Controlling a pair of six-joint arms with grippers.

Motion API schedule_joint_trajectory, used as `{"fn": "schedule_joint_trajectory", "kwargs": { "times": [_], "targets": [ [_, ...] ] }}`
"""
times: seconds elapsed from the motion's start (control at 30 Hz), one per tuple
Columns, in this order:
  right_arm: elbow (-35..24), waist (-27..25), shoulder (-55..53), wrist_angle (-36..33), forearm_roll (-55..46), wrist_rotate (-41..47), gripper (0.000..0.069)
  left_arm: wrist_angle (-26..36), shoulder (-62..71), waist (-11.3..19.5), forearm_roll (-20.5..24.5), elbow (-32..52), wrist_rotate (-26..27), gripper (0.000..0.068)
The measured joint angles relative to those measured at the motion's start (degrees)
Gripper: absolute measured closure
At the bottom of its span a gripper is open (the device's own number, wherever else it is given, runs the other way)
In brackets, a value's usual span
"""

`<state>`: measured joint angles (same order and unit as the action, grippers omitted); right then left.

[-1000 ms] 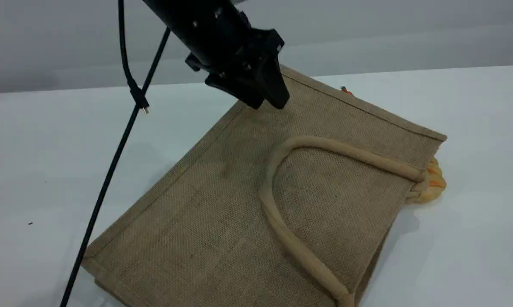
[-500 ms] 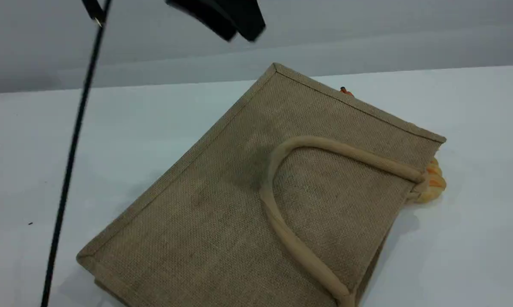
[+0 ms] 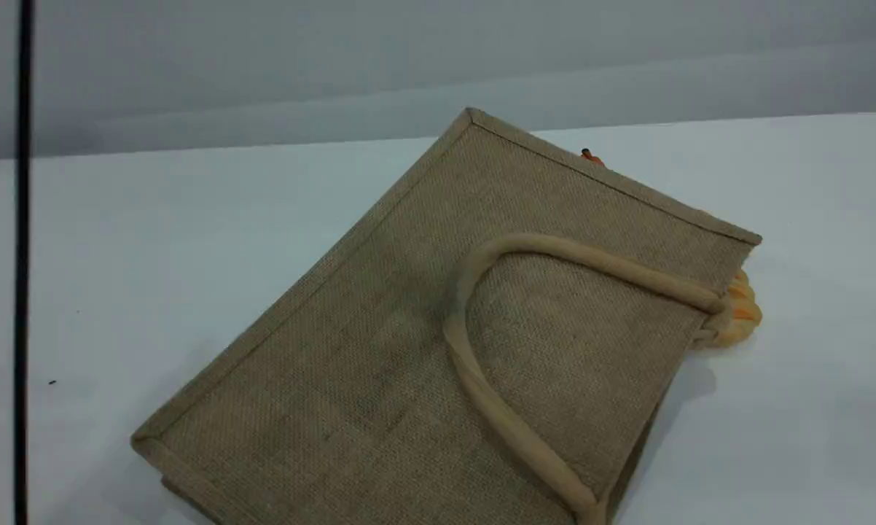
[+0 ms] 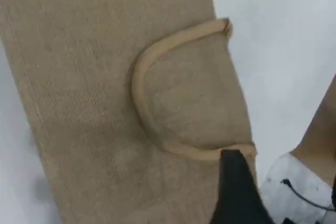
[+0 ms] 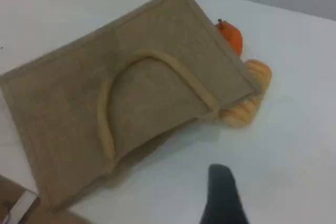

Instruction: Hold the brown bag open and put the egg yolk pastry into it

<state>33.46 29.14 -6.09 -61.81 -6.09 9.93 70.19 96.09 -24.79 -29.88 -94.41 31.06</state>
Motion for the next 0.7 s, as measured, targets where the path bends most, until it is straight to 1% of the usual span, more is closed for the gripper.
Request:
{"fn": "schedule_joint_trajectory", "kwargs": {
  "times": [0.1, 0.17, 0.27, 0.33, 0.4, 0.53, 0.63, 0.7],
  "targets": [
    [-3.9, 0.0, 4.0, 0.9, 0.1, 0.0, 0.0277, -0.2, -2.1, -0.4, 0.1, 0.0, -0.8, 0.03],
    [-4.5, 0.0, 5.5, 0.4, 0.1, 0.0, 0.0277, -0.1, -3.6, -1.4, 0.1, 0.2, -1.7, 0.03],
    [-4.4, 0.0, 5.6, 0.7, 0.1, -0.1, 0.0277, -0.1, -5.8, -4.0, 0.1, 1.3, -1.7, 0.03],
    [-4.4, 0.0, 5.6, 0.7, 0.1, -0.3, 0.0277, -0.1, -7.1, -6.1, 1.3, 2.3, -3.2, 0.03],
    [-4.4, 0.0, 5.6, 0.7, 0.4, -0.8, 0.0277, -0.1, -8.2, -8.9, 4.1, 3.0, -5.6, 0.03],
    [-4.4, 0.0, 5.6, 0.6, 1.8, -2.7, 0.0277, -0.2, -10.0, -15.1, 11.8, 4.0, -10.7, 0.03],
    [-4.4, 0.0, 5.5, 0.6, 1.9, -2.7, 0.0277, -0.2, -11.5, -19.5, 18.0, 6.6, -14.8, 0.03],
    [-4.4, 0.0, 5.5, 0.6, 1.9, -2.7, 0.0277, -0.2, -13.0, -22.1, 20.4, 9.0, -16.8, 0.03]
  ]
}}
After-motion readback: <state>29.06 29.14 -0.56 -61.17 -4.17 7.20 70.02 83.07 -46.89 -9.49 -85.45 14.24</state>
